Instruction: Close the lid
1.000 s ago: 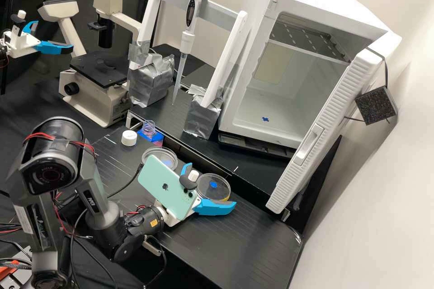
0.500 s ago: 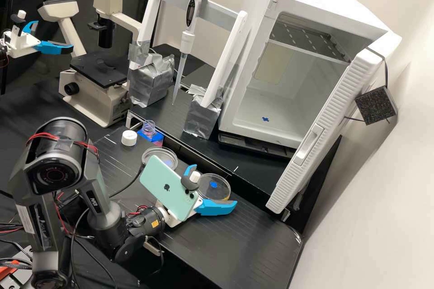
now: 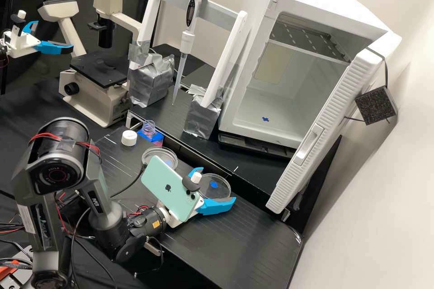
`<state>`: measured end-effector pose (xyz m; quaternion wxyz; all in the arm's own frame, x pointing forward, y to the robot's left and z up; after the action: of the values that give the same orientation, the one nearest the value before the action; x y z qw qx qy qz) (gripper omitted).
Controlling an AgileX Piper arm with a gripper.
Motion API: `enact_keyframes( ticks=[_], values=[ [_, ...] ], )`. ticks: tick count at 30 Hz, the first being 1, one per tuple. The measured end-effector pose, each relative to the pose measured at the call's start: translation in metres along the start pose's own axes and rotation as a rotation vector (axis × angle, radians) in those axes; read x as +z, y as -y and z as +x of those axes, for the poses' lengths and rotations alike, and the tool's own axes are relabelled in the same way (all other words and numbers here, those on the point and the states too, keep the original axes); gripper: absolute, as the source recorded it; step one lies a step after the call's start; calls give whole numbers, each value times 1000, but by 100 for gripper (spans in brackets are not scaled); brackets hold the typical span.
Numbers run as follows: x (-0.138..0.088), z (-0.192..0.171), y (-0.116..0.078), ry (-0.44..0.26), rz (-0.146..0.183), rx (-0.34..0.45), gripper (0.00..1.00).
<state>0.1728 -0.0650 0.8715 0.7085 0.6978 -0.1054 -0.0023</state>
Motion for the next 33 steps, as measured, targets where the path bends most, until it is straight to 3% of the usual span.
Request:
enact_keyframes(
  ticks=[17, 26, 28, 33],
  values=[
    [-1, -5, -5, 5, 6, 9, 0],
    [-19, -27, -10, -19, 104, 33, 0],
    [-30, -33, -7, -53, 97, 40, 0],
    [-65, -46, -2, -235, 13, 37, 0]
  ],
)
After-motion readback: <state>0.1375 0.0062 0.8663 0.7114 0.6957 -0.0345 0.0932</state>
